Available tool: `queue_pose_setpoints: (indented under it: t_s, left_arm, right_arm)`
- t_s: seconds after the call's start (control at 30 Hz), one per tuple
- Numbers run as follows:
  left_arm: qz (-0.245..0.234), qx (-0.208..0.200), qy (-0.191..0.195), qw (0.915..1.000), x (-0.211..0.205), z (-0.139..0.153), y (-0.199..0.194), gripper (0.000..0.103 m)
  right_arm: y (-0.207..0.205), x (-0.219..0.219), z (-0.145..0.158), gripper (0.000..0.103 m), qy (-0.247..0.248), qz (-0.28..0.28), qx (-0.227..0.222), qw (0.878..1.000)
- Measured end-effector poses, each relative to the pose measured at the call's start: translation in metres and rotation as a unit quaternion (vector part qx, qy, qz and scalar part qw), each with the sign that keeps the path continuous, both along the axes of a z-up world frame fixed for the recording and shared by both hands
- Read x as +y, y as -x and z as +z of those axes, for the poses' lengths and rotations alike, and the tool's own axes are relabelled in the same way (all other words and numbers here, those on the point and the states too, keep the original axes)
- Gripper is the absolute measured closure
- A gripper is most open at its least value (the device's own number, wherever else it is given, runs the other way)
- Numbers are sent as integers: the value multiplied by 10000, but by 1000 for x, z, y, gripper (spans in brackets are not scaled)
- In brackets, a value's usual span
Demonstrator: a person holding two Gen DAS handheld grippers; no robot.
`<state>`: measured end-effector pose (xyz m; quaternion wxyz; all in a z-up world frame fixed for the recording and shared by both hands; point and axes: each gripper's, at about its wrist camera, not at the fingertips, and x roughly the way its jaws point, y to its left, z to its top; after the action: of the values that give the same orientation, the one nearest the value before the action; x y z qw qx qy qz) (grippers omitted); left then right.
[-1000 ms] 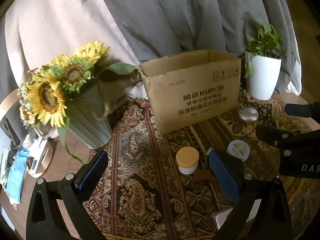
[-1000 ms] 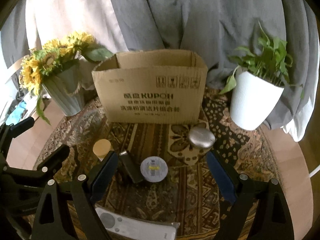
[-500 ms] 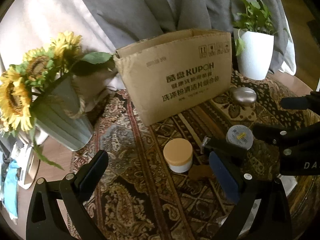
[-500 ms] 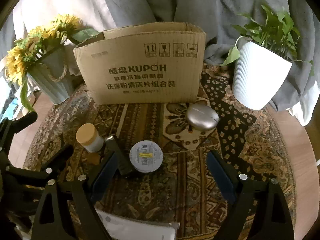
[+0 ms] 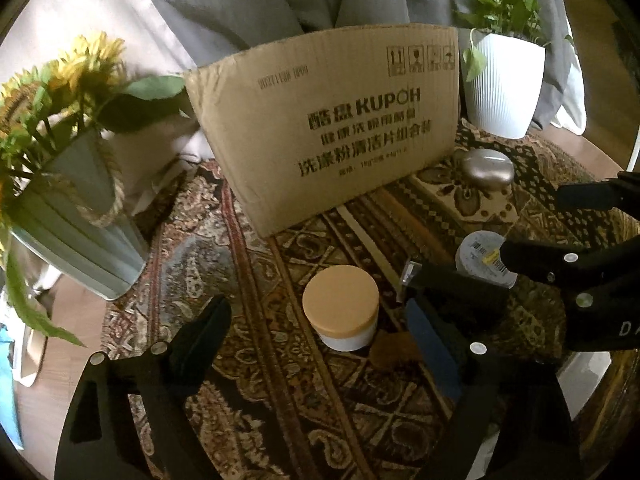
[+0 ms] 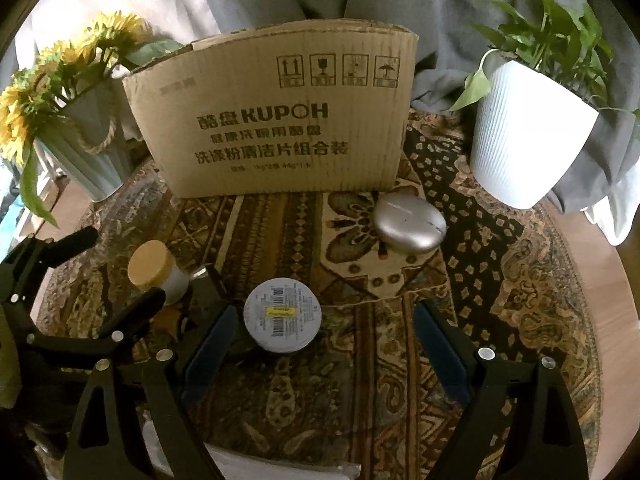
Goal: Organize rigid objects
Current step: 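Grasp the wooden-lid cream jar with the left tool while the right tool grasps the yellow-label tape roll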
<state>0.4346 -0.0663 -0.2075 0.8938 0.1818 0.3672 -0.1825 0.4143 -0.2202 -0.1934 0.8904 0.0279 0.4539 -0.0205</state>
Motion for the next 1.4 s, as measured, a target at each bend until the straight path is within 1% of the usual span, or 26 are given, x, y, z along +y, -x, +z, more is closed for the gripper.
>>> queue_pose_setpoints:
  t_s: [0.13,0.4,0.47,0.53,0.57,0.63,0.73,0.83,1.0,1.13,1.2,1.23,1.3,1.33,1.37,1.4]
  left_arm:
    - [-30,89,49,9999,0,-5,-5,22]
    - [-100,340,296,9989,0,-13,-16,34]
    - [-93,371,349,9987,1,-15,-18,38]
    - [-104,419,379,9983,1,-17,-19,46]
    - [-136,490,413,9978,2,-19,-20,48]
    - [-208,560,471,9971,2,-21,-21,54]
    - [-248,564,493,9969,1,-22,-20,58]
    - [-249,601,566,9963,2,-22,-22,63]
    - [-240,640,673,9954,4,-23,-23,63]
    - [-139,730,792,9941,7,-25,-29,63]
    - [-105,729,794,9941,6,-24,-30,63]
    - [-86,728,791,9942,5,-24,-30,63]
    - [-45,729,799,9941,5,-23,-31,64]
    - [-28,719,801,9942,5,-23,-31,64]
    - [-13,703,801,9943,4,-22,-31,64]
    - [9,672,799,9945,4,-20,-30,64]
  right_arm:
    - [-6,0,-4,13,-11,-3,37,10000]
    - [-19,0,-7,13,-152,-24,27,9999]
    - [-21,0,-9,13,-185,-24,29,9998]
    - [-24,1,-11,14,-251,-24,51,9997]
    - [-26,1,-12,14,-285,-29,69,9996]
    - [-28,1,-15,15,-320,-48,107,9994]
    - [-31,0,-21,16,-424,-84,185,9989]
    - [-34,0,-27,20,-548,-124,305,9980]
    - [-37,-3,-34,26,-662,-213,477,9964]
    - [-38,-3,-40,28,-717,-291,633,9950]
    - [-37,0,-43,28,-605,-220,639,9959]
    - [-36,1,-43,31,-573,-198,613,9963]
    - [-34,3,-43,44,-625,-160,604,9961]
    - [-34,5,-44,50,-565,-114,602,9965]
    - [-33,8,-44,50,-432,-44,575,9974]
    - [-31,9,-44,50,-440,4,564,9974]
